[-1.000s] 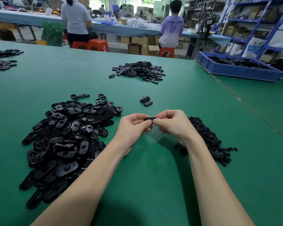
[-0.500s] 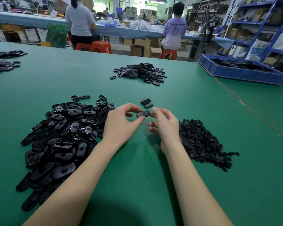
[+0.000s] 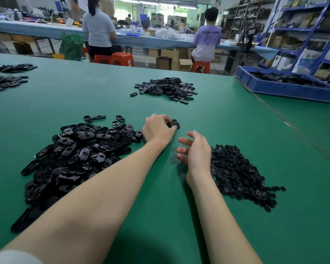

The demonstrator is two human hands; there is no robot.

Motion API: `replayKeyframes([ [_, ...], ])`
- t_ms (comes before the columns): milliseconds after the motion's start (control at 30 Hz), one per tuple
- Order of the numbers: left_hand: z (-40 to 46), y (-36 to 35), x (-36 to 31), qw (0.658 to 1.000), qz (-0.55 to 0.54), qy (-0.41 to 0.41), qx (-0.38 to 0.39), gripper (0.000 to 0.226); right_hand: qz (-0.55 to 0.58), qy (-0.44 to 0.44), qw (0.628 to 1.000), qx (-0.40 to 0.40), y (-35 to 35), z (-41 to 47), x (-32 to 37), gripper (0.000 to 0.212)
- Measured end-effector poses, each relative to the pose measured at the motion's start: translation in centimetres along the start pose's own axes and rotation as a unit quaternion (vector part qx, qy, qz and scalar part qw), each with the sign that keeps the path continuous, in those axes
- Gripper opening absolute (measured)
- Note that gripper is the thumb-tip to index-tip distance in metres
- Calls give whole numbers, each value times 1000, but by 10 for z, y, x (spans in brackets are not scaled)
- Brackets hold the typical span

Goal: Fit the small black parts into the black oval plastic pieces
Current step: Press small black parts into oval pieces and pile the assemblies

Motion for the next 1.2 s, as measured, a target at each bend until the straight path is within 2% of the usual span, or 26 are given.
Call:
replayKeyframes([
  [167,-17,11,-6,999,-38,-30,-7,34,-21,6,1000,-2,-1,2,-2,17],
  [267,-40,24,-15,994,-87,-56,19,21,-31,8,999,-3,-1,2,-1,16],
  [333,-53,34,-13,988,-139,-44,51,11,-44,10,999,-5,-2,1,-2,16],
  [467,-71,62,-16,977,-183,-49,101,6,-120,60,991,6,-10,-8,1,14],
  [600,-73,93,-18,975,-81,-64,199,8,-297,150,942,35,-28,-21,6,15],
  [667,-68,111,-8,970,8,-55,236,13,-333,164,928,45,-33,-24,5,17],
  [767,-62,130,13,955,110,-40,272,14,-338,164,925,44,-32,-24,5,20],
  [967,-62,130,43,923,186,3,337,20,-344,167,922,53,-33,-25,4,24],
  [1067,-66,124,51,913,207,10,352,18,-345,170,921,54,-33,-25,5,25],
  [1200,-64,120,56,918,196,8,344,20,-346,171,921,58,-34,-25,4,25],
])
Point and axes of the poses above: each hand's wrist, its own z-axis towards the middle knuckle, its own y-axis out of the back of the hand, x = y × z, the point moved 10 cm from there along z, towards the middle knuckle, and after that the axes turned 7 degrees about -z, right-handed, at the moved point
